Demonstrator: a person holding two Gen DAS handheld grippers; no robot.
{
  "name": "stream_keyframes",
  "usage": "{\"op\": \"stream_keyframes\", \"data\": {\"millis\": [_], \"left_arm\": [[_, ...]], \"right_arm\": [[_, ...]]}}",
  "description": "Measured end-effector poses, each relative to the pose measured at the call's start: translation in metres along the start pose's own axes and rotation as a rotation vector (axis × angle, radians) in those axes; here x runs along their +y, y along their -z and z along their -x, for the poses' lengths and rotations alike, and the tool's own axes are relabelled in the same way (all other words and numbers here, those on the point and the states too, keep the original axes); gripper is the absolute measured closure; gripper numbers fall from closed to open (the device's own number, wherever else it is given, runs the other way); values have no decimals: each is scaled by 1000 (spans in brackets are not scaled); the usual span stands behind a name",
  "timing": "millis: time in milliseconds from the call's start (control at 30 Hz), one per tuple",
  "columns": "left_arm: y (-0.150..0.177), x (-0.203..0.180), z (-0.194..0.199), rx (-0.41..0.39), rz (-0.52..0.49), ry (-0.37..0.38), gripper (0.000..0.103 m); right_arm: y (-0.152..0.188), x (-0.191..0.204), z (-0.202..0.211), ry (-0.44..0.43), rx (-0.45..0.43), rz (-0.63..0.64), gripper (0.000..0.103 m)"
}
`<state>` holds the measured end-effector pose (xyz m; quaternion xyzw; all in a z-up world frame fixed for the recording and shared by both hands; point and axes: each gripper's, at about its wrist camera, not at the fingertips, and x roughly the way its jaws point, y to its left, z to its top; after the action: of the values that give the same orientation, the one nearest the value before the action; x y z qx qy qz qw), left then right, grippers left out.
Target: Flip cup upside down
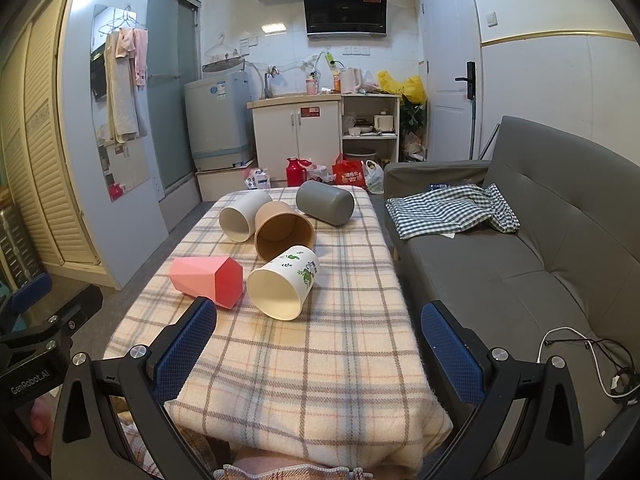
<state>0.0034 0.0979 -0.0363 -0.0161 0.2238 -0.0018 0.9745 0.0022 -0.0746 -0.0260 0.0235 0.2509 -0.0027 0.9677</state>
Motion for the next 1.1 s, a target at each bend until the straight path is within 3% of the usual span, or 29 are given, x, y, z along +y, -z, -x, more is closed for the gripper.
{"op": "stream_keyframes", "data": {"millis": [1100], "left_arm": [[2, 2, -4, 7, 6, 4, 0]], "right_arm": [[-1, -1, 1, -2, 5, 2, 0]]}}
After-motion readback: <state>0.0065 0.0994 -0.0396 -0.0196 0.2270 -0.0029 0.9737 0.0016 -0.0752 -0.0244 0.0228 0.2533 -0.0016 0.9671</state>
